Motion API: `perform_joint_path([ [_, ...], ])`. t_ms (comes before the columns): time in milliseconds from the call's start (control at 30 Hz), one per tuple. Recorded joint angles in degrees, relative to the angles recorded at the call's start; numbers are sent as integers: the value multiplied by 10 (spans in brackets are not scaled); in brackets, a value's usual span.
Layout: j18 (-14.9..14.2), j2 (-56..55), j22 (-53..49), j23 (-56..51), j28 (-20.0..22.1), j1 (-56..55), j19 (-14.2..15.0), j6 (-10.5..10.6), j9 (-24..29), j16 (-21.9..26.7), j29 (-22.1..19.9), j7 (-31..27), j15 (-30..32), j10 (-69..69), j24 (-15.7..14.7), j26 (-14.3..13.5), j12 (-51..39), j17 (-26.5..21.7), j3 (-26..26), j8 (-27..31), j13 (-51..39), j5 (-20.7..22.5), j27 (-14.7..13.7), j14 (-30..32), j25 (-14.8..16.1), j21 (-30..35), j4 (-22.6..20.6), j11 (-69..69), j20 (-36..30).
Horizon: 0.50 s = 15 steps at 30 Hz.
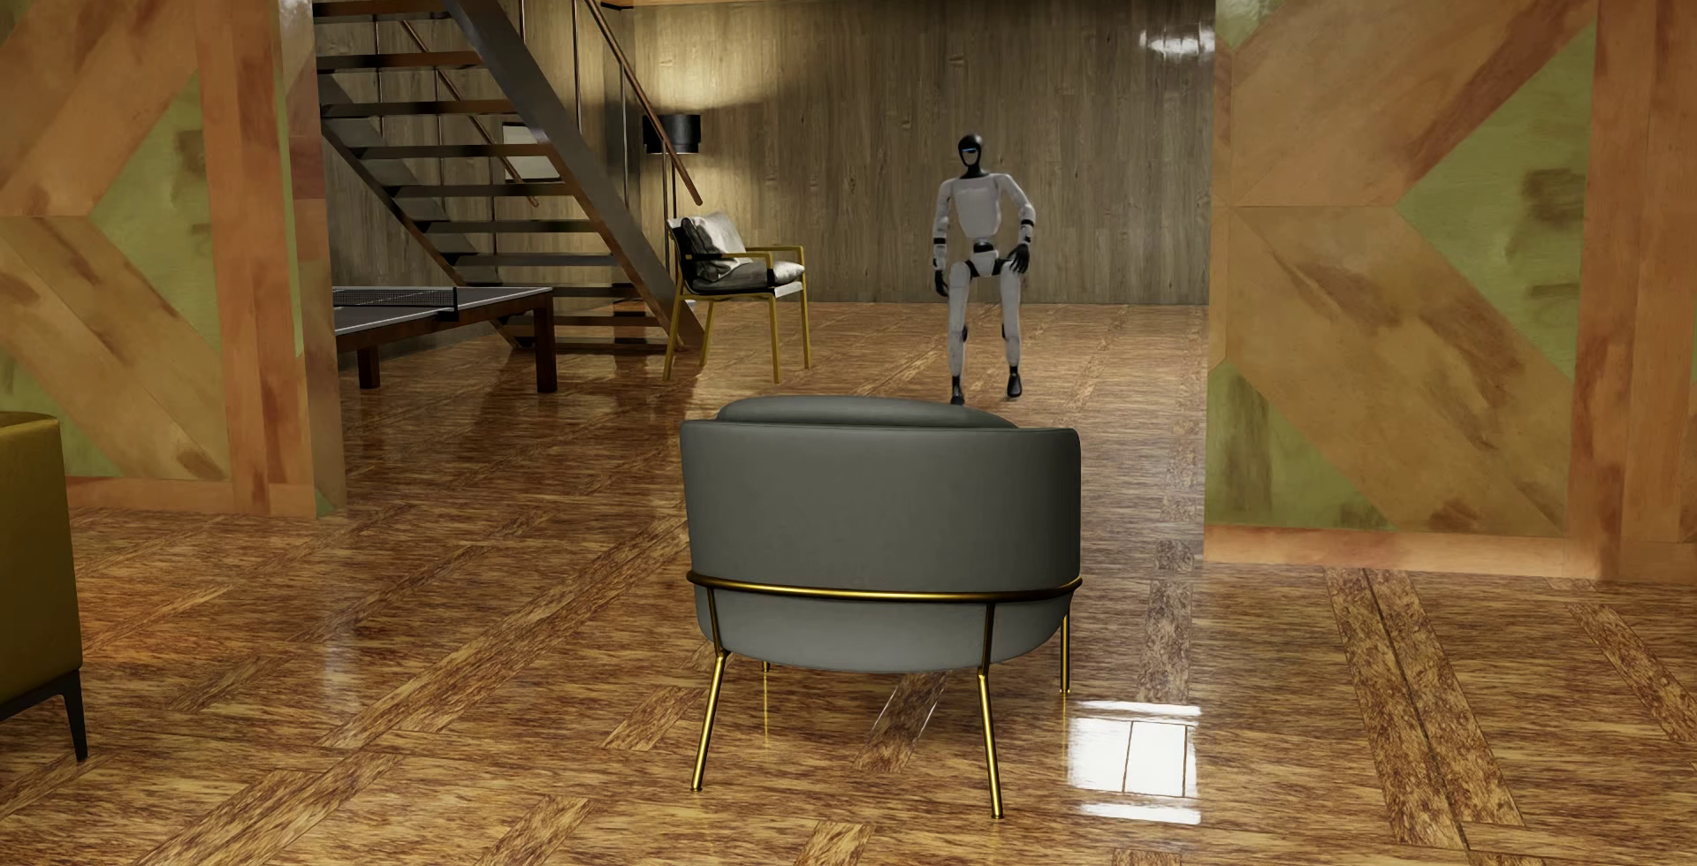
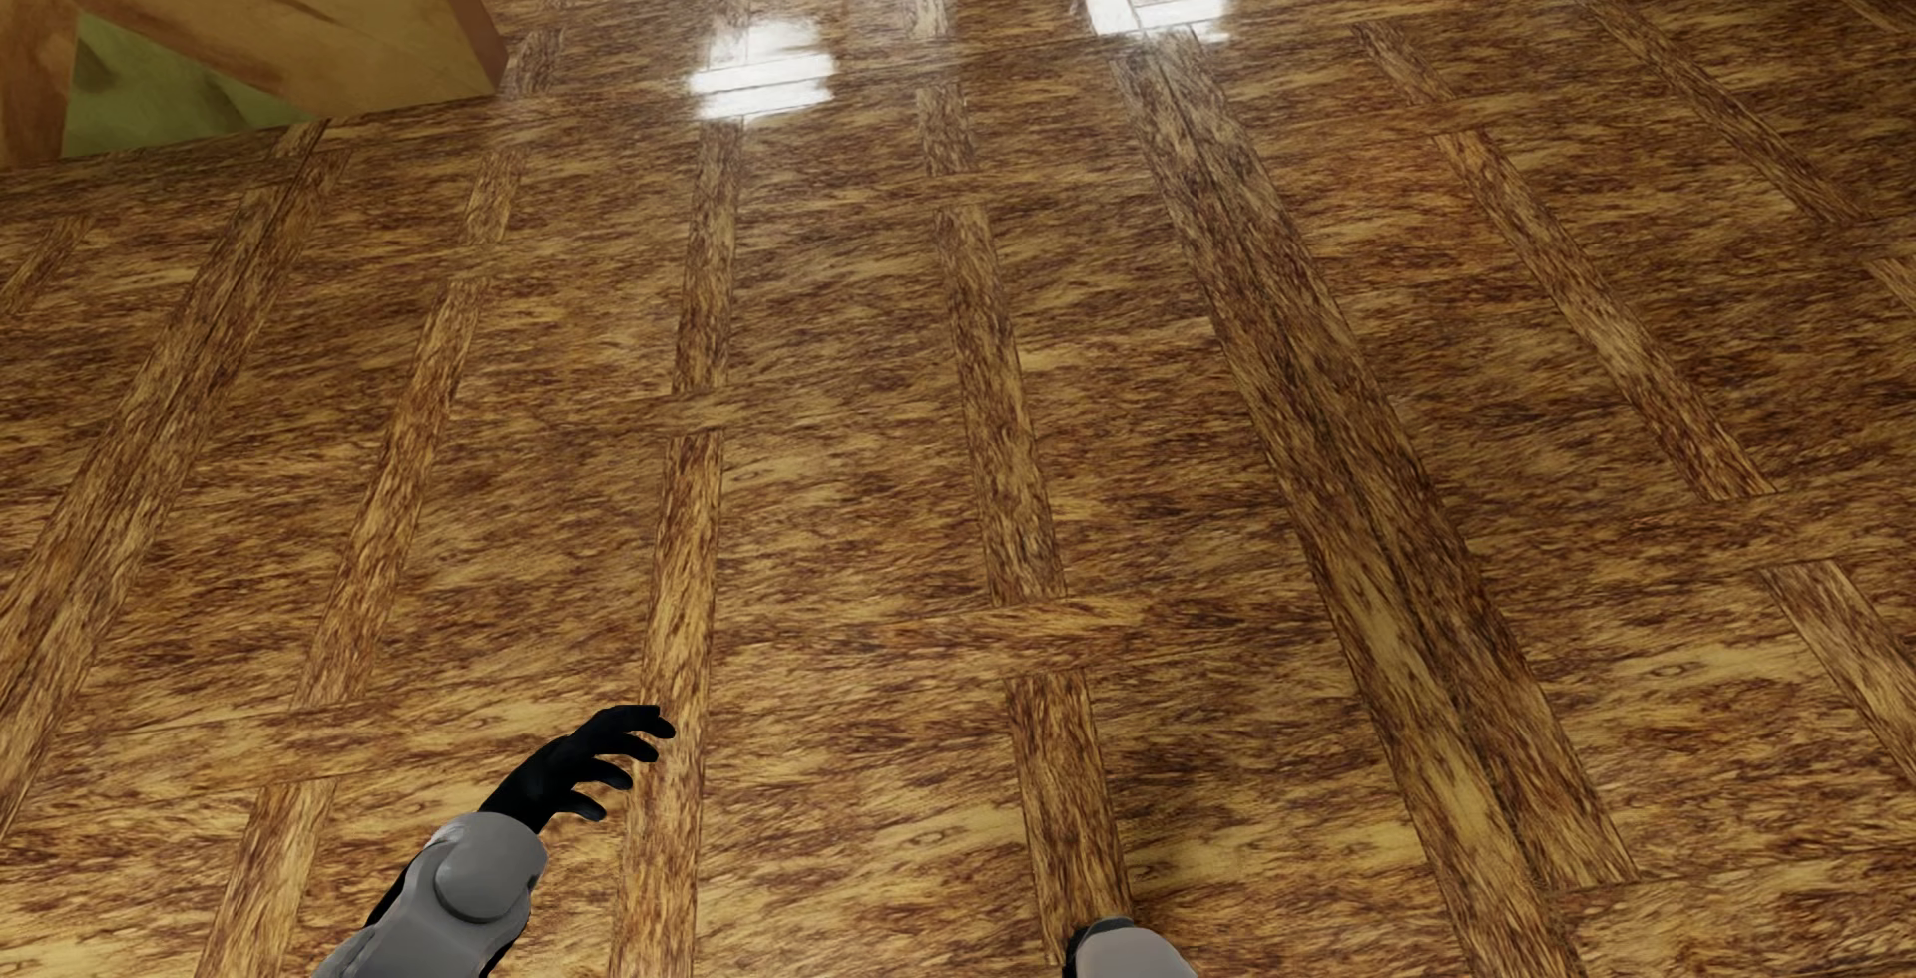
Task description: Go to the dark armchair
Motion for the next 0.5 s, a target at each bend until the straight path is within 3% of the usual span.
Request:
perform_joint_path([
  [33, 0, 20, -2, 9, 0, 13, 0, 0, -3, -2, 0, 0, 56, -1, 0, 0, -3, 2, -4, 0, 1, -3, 0, 8, 0, 9, 7, -209, 6],
  [67, 0, 8, 0, 22, 0, 27, 0, -3, -3, -9, 0, 0, 49, -2, 0, 0, 0, 5, -4, 0, -2, -5, 0, 31, 0, 19, 10, -240, 10],
  [100, 0, -14, 4, 34, 0, 35, 0, 1, -5, -19, 0, 0, -12, 9, 0, 0, 11, 8, 1, 0, -9, 9, 0, 66, 0, 30, 20, -29, 14],
  [167, 0, -27, 38, 44, 0, 32, 0, 11, -6, -48, 0, 0, -5, 81, 0, 0, 56, 16, -1, 0, -19, 13, 0, 205, 0, 37, 45, 73, 0],
  [233, 0, 13, 85, 21, 0, -72, 0, 12, 1, -69, 0, 0, -68, 301, 0, 0, 98, 17, 17, 0, -37, 33, 0, 346, 0, 12, 58, 122, -53],
  [267, 0, 60, 100, -2, 0, -129, 0, 12, 10, -77, 0, 0, -91, 418, 0, 0, 110, 16, 37, 0, -47, 41, 0, 369, 0, -5, 59, 113, -89],
  [333, 0, 138, 101, -55, 0, -234, 0, 2, 18, -89, 0, 0, -112, 550, 0, 0, 149, 6, 90, 0, -71, 50, 0, 346, 0, -48, 44, 83, -131],
  [400, 0, 216, 82, -101, 0, -315, 0, -12, 23, -94, 0, 0, -122, 510, 0, 0, 203, -8, 152, 0, -99, 45, 0, 353, 0, -79, 35, 49, -145],
  [500, 0, 317, 60, -159, 0, -368, 0, -19, 29, -97, 0, 0, -150, 237, 0, 0, 265, -28, 214, 0, -145, 31, 0, 429, 0, -126, 37, 21, -161],
])
